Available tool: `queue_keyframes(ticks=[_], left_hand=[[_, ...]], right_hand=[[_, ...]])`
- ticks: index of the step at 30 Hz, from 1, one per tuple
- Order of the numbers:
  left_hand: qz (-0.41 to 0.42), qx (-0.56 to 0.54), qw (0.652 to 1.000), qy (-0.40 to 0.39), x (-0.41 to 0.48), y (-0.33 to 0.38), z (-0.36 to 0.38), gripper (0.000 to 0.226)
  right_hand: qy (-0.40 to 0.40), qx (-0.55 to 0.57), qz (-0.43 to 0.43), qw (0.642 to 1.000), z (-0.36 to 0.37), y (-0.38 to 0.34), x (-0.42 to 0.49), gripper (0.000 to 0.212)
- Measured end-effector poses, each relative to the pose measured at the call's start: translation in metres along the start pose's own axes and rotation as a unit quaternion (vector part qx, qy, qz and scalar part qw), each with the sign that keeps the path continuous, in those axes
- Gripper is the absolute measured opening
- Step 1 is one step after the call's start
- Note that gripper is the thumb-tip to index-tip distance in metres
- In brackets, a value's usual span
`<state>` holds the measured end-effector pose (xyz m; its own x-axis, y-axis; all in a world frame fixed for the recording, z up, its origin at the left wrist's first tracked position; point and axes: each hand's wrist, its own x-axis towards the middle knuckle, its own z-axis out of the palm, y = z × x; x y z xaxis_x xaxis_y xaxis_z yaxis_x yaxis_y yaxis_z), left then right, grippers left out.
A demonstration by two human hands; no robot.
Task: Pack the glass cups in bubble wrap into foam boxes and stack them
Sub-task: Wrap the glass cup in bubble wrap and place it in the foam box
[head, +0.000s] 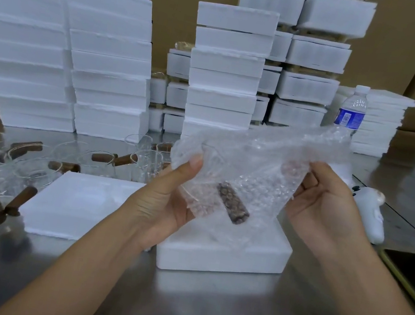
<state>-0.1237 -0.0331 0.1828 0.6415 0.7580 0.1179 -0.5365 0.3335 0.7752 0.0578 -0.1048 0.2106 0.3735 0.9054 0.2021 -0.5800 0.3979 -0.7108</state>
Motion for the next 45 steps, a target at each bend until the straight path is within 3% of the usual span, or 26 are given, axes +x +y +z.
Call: queue_keyframes(ticks=[3, 6, 7, 10, 13, 15, 17, 21, 24, 28, 36, 40, 42, 45], left_hand=[[-0.014, 0.04, 0.999, 0.0, 0.0, -0.001, 0.0, 0.071], [0.003, 0.076, 0.997, 0.015, 0.0, -0.002, 0.004, 0.096], [0.011, 0.07, 0.997, 0.018, -0.001, -0.001, 0.006, 0.096], [0.052, 0.039, 0.998, 0.023, -0.002, 0.001, 0.009, 0.071], [0.102, 0.012, 0.993, 0.056, -0.001, 0.0, 0.007, 0.061], [0.132, 0.013, 0.988, 0.074, 0.001, 0.0, 0.006, 0.062], [0.148, 0.024, 0.984, 0.093, 0.002, -0.002, 0.005, 0.067], [0.17, 0.051, 0.978, 0.108, 0.003, -0.008, 0.003, 0.072], [0.166, 0.076, 0.975, 0.125, 0.004, -0.01, 0.001, 0.078], [0.163, 0.138, 0.969, 0.123, 0.008, -0.007, -0.006, 0.081], [0.174, 0.381, 0.905, 0.073, -0.003, -0.004, -0.009, 0.071], [0.182, 0.427, 0.885, 0.036, -0.008, -0.007, -0.004, 0.066], [0.188, 0.448, 0.874, 0.02, -0.01, -0.008, -0.002, 0.061], [0.191, 0.486, 0.853, 0.021, -0.013, -0.009, 0.001, 0.054]], right_hand=[[0.015, 0.04, 0.027, 0.999, -0.002, 0.0, 0.001, 0.019], [-0.044, 0.02, 0.047, 0.998, -0.003, 0.003, -0.002, 0.01], [-0.067, -0.004, 0.048, 0.997, -0.004, 0.004, -0.001, 0.019], [-0.07, -0.113, 0.015, 0.991, -0.003, 0.01, 0.002, 0.054], [0.005, -0.205, -0.033, 0.978, -0.002, 0.019, 0.006, 0.064], [0.007, -0.29, -0.047, 0.956, -0.003, 0.024, 0.006, 0.062], [-0.049, -0.349, -0.032, 0.935, -0.004, 0.028, 0.002, 0.056], [-0.139, -0.37, -0.047, 0.917, -0.005, 0.033, -0.006, 0.039], [-0.101, -0.331, -0.074, 0.935, -0.005, 0.032, -0.005, 0.026], [-0.067, -0.337, -0.068, 0.937, -0.007, 0.03, -0.002, 0.035], [0.001, -0.346, -0.129, 0.929, -0.004, 0.028, -0.002, 0.017], [-0.006, -0.337, -0.166, 0.927, -0.002, 0.027, -0.004, 0.007], [-0.013, -0.349, -0.2, 0.916, -0.002, 0.028, -0.005, 0.009], [-0.045, -0.402, -0.253, 0.879, -0.001, 0.029, -0.008, 0.027]])
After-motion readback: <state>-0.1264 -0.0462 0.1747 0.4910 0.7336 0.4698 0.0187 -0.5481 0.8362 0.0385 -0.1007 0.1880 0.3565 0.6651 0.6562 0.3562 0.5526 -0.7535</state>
